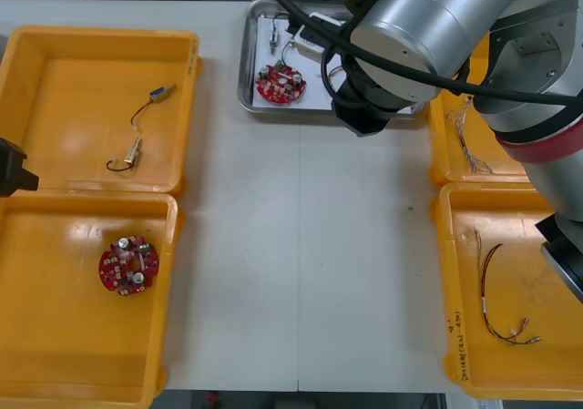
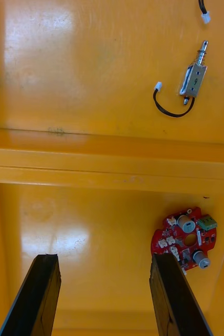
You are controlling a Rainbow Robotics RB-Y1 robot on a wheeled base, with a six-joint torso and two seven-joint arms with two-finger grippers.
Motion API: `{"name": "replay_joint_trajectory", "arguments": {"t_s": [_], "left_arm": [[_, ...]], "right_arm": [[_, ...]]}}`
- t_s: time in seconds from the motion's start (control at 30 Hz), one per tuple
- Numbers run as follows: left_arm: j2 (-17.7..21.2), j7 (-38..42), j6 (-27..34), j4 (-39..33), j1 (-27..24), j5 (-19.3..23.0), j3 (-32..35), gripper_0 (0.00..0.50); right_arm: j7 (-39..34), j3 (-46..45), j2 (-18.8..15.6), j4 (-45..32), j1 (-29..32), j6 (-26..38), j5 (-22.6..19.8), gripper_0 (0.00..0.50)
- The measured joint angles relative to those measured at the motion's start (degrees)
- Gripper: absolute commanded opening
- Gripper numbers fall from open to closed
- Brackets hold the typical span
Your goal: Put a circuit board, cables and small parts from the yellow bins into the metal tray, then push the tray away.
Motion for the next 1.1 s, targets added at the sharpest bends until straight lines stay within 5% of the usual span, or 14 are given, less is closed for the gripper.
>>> {"name": "replay_joint_trajectory", "arguments": {"t_s": [0.77,1.1], "left_arm": [[0.00,0.00,0.00,0.00,0.00,0.00,0.00,0.500],[0.00,0.00,0.00,0.02,0.01,0.00,0.00,0.500]], "right_arm": [[-3.63,-12.44,-0.70,-1.88,5.83,0.01,1.86,0.500],[-5.03,-18.48,-5.22,-6.70,11.76,0.02,0.28,0.500]]}}
